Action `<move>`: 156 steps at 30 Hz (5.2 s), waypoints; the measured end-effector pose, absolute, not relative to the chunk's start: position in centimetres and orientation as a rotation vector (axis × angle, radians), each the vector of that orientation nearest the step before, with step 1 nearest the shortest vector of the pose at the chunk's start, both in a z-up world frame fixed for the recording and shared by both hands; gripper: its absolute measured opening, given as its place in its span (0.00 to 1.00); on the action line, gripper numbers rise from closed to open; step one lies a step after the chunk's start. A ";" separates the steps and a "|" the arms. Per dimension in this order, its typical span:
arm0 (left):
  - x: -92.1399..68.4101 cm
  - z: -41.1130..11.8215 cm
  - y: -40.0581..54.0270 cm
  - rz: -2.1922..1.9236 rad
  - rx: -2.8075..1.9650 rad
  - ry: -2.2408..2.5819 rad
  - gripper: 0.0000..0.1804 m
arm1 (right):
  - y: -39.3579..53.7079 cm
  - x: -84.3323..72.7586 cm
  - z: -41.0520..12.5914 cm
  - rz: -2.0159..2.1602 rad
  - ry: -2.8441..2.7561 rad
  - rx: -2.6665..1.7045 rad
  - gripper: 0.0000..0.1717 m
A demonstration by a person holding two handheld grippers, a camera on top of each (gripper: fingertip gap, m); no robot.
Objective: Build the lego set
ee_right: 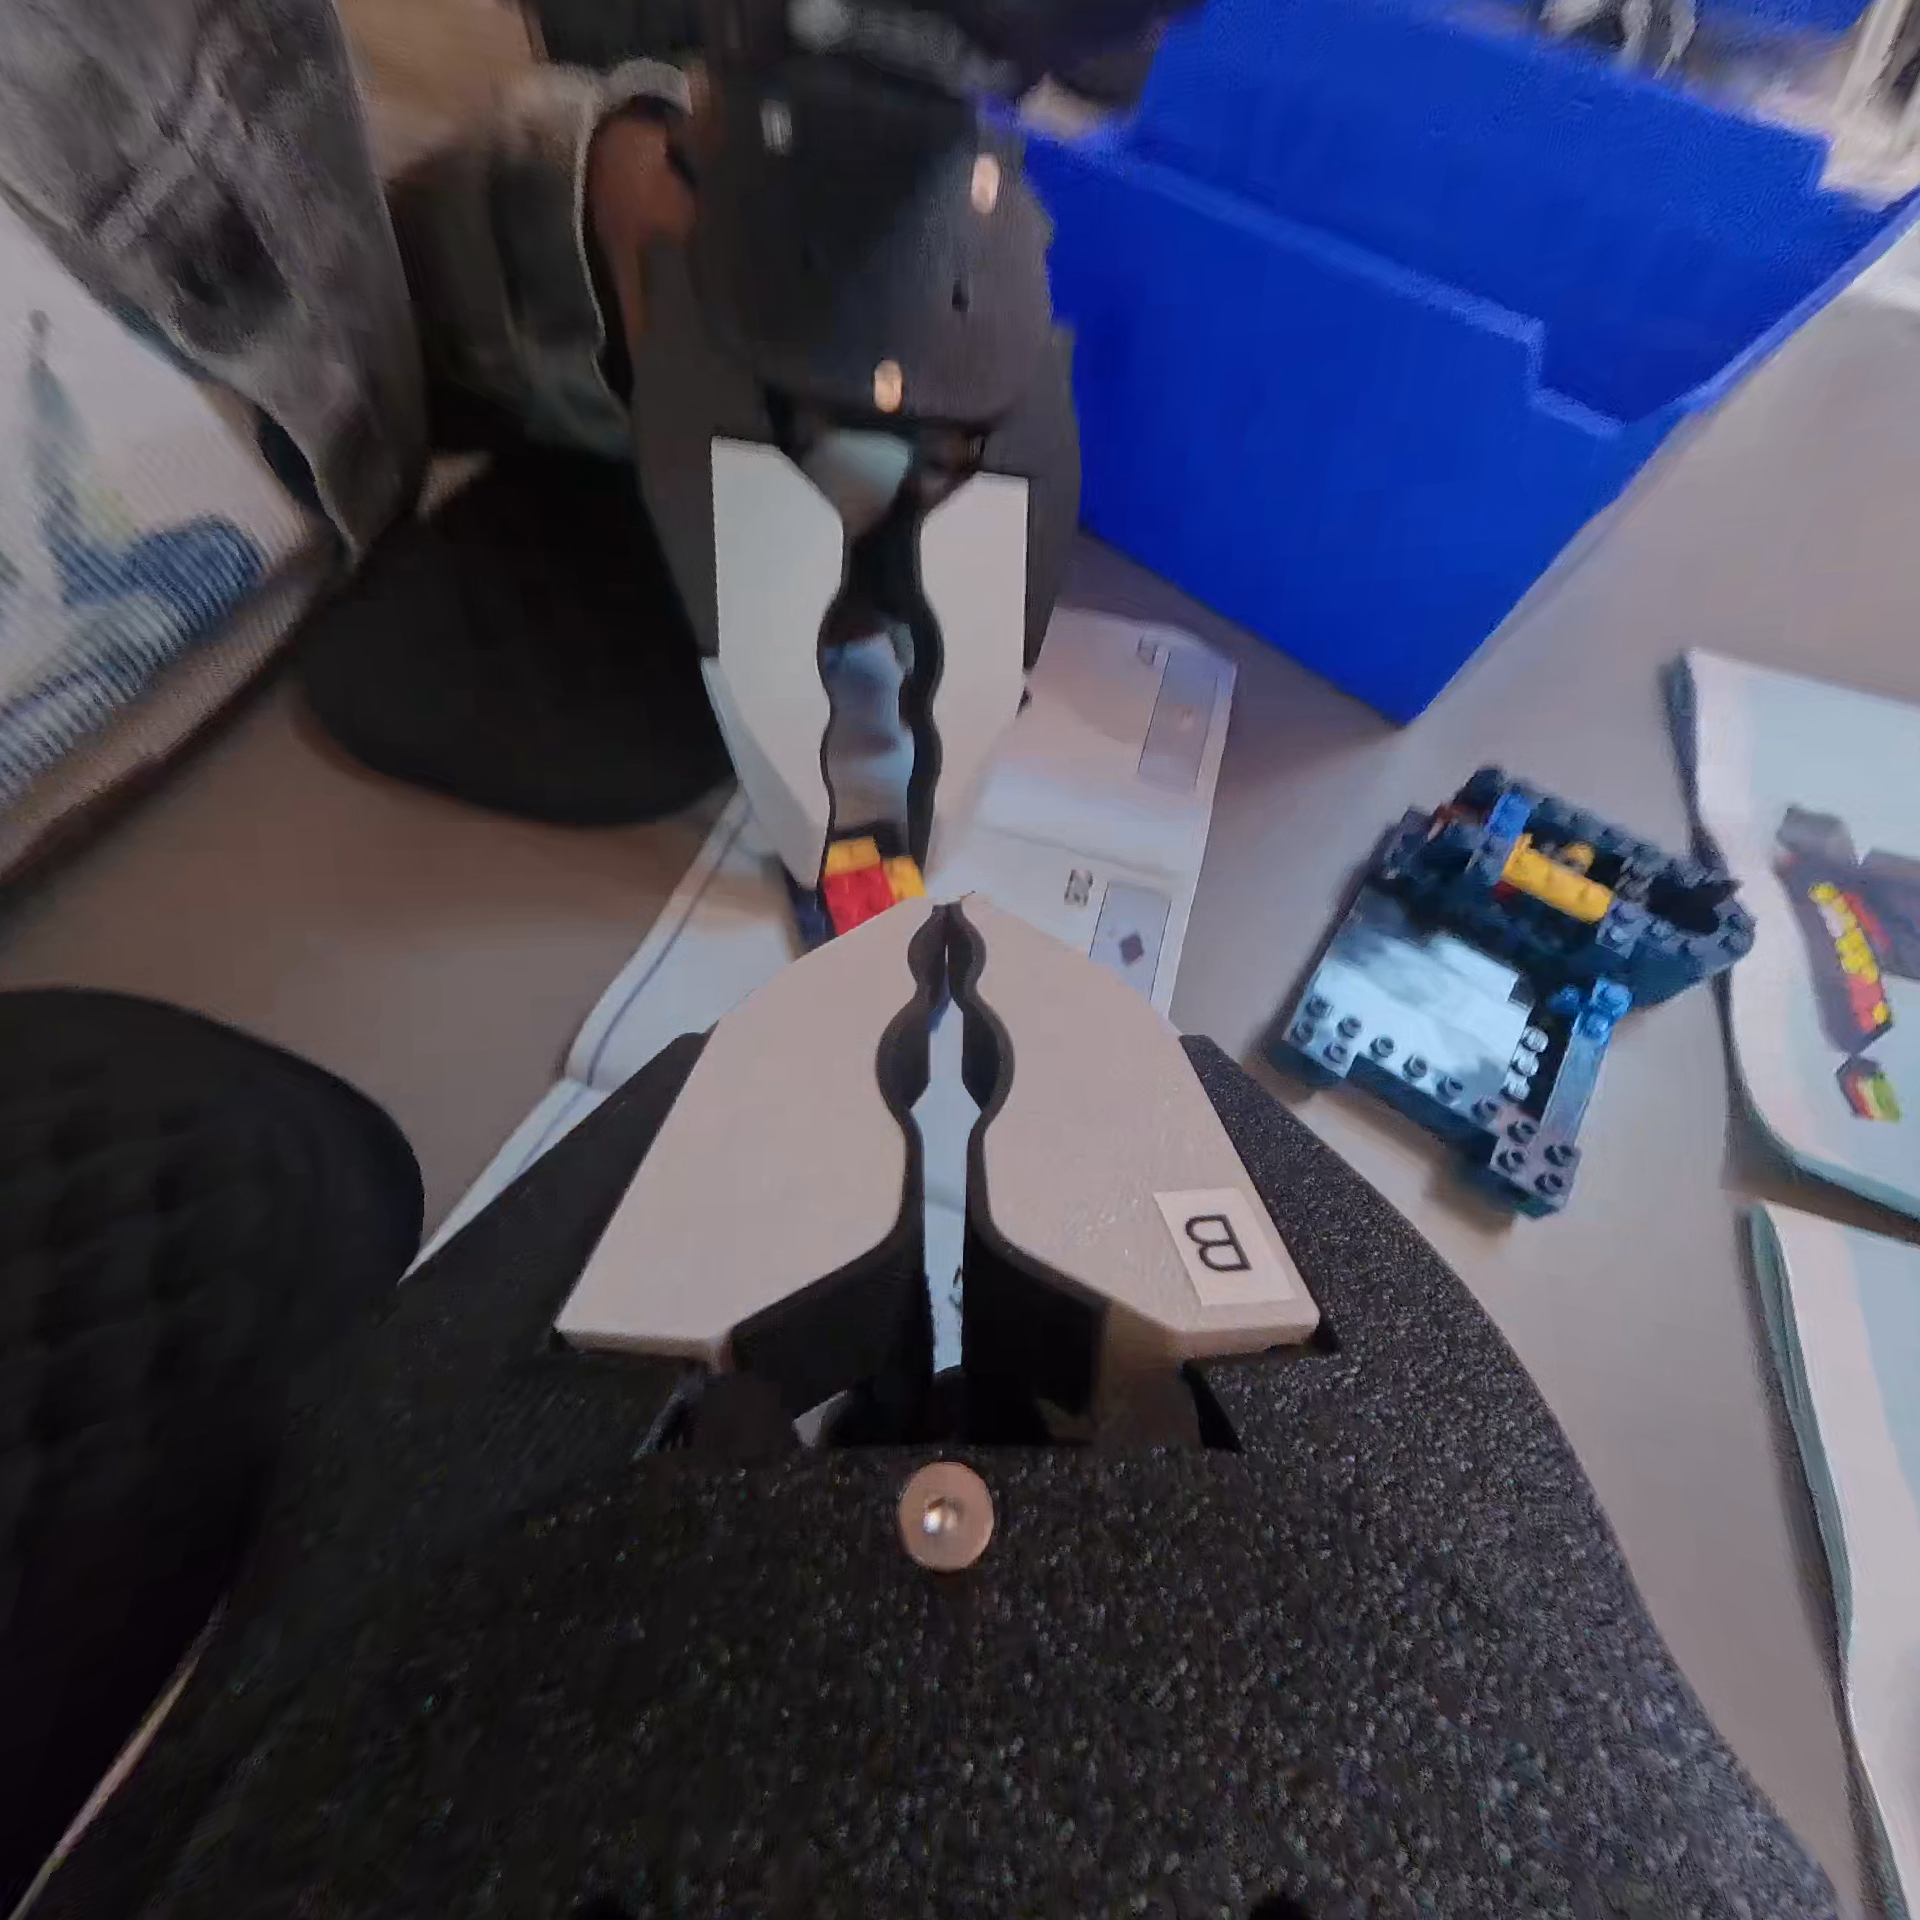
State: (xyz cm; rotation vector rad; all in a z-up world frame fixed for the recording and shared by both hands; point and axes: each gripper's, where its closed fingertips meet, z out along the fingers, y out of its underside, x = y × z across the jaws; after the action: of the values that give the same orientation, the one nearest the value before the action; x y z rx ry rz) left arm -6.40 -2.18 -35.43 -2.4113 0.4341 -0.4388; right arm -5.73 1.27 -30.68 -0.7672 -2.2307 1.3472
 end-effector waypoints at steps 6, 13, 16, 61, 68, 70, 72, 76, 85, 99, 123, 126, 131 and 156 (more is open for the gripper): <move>-6.4 -35.5 -2.2 -0.403 -2.409 0.455 0.13 | 0.4 -5.4 -34.9 1.156 -2.439 -0.835 0.00; -6.4 -35.5 -2.2 -0.363 -2.406 0.484 0.13 | -0.3 -5.6 -35.0 1.186 -2.435 -0.912 0.00; -6.3 -35.5 -2.3 -0.362 -2.402 0.495 0.14 | -0.2 -5.6 -34.6 1.177 -2.398 -0.890 0.13; -24.8 -28.7 -4.8 0.228 -2.197 -0.425 0.32 | -0.7 -5.5 -35.1 0.900 -2.293 -0.810 0.21; -28.7 -24.0 -5.7 0.346 -1.982 -0.457 0.33 | -0.3 -5.6 -34.5 0.899 -2.257 -0.813 0.26; -26.3 -20.4 -5.5 0.406 -1.859 -0.256 0.35 | -0.4 -5.6 -33.8 0.971 -2.234 -0.843 0.28; -20.6 -17.6 -4.5 0.320 -1.715 0.037 0.30 | -0.2 -5.7 -33.2 1.030 -2.208 -0.885 0.29; -8.7 -21.2 -3.3 -0.147 -1.770 0.478 0.31 | 0.2 -5.5 -33.8 1.041 -2.236 -0.962 0.32; -5.6 -33.2 -1.3 -0.357 -2.200 0.663 0.35 | -0.6 -5.1 -34.9 0.926 -2.325 -0.876 0.14; -4.6 -35.2 -1.5 -0.128 -2.112 1.015 0.19 | -1.3 -4.4 -35.7 1.021 -2.405 -0.988 0.25; -8.8 -35.5 -0.6 -0.136 -2.235 0.650 0.18 | 15.6 -0.5 -30.1 0.686 -1.772 -1.615 0.40; -8.8 -35.4 -0.6 -0.135 -2.235 0.654 0.17 | 15.7 5.2 -30.7 0.577 -1.687 -1.809 0.34; -8.6 -35.4 -0.7 -0.132 -2.227 0.673 0.16 | 15.2 11.6 -35.1 0.501 -1.501 -2.055 0.44; 4.1 -23.8 5.5 0.233 -1.292 1.149 0.18 | 4.8 5.9 -23.8 0.656 -1.500 -0.989 0.00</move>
State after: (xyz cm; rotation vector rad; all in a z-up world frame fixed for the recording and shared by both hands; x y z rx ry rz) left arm 4.06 5.53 -23.80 -1.2916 1.1488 0.2329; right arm 5.95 4.76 -23.80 -0.9885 -1.5002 0.6561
